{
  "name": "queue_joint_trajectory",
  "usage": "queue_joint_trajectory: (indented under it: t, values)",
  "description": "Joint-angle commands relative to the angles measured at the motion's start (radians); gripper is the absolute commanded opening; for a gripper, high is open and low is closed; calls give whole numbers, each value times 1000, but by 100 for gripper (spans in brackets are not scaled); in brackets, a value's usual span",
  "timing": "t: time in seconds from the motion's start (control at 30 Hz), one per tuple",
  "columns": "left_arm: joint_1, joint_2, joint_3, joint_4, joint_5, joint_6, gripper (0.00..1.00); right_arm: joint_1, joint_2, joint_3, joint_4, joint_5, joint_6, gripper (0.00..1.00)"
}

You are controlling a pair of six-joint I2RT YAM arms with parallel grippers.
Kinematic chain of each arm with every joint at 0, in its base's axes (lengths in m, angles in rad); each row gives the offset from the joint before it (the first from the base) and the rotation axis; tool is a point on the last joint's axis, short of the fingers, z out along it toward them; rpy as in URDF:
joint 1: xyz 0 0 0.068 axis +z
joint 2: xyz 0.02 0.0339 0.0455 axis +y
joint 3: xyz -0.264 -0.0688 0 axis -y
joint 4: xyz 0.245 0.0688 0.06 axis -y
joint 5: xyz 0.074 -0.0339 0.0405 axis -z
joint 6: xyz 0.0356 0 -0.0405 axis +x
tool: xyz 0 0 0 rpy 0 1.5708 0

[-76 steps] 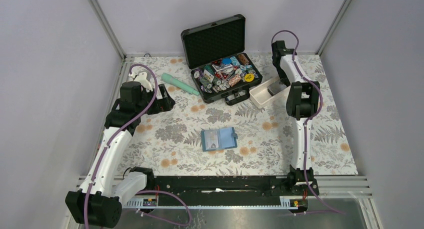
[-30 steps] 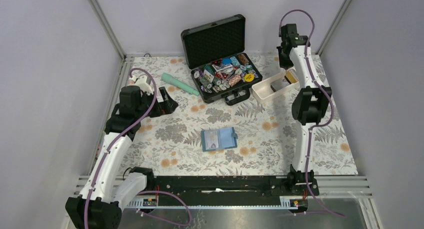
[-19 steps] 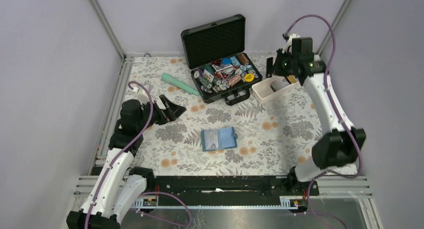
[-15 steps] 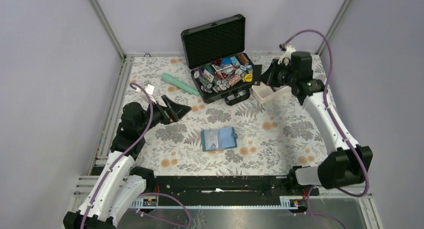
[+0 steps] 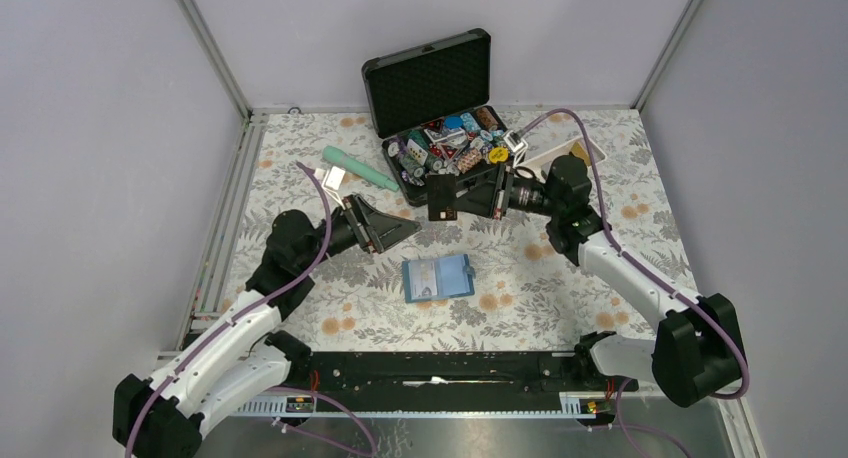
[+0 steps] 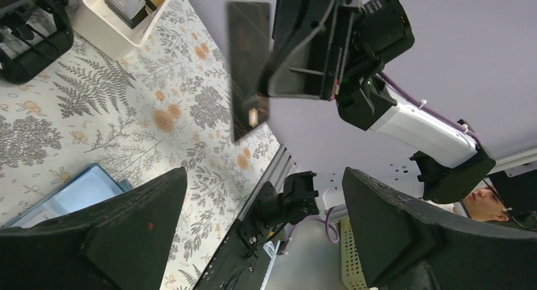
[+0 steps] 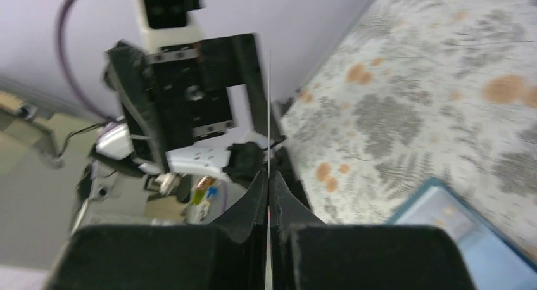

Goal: Put the credit cards into the card holder
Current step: Pick up the credit card from the storage box, then insert the credit card into the card holder.

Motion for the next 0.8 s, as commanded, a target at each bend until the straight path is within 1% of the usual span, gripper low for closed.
queue_joint_trajectory:
  t: [0.0, 0.07, 0.13, 0.17, 0.2, 0.27, 0.4, 0.63, 0.7, 0.73, 0.77]
  values:
    - [-19, 11, 10, 108, -18, -19, 99, 56, -15, -22, 315, -128, 162, 0]
    - [-25, 17, 14, 118, -12, -19, 98, 64, -16, -26, 339, -136, 176, 0]
    - [-31, 19, 20, 130, 2, -10, 94, 75, -7, -14, 336, -165, 176, 0]
    - [-34, 19, 22, 133, 6, -8, 89, 80, -4, -11, 338, -174, 177, 0]
    - [-35, 20, 26, 134, 8, -6, 80, 87, 0, -9, 341, -179, 177, 0]
    - [-37, 25, 31, 135, 11, -6, 72, 98, 7, -2, 338, -187, 174, 0]
    - [-42, 35, 31, 161, 13, -21, 49, 115, 28, 10, 307, -196, 145, 0]
    - [-47, 54, 21, 187, 10, -39, 21, 132, 62, 9, 292, -202, 129, 0]
    - [-48, 59, 16, 193, 10, -46, 5, 133, 66, 11, 275, -199, 114, 0]
    - [-47, 64, 14, 193, 12, -48, 0, 133, 69, 11, 261, -194, 102, 0]
    - [-48, 65, 13, 193, 14, -48, 0, 133, 70, 11, 247, -190, 89, 0]
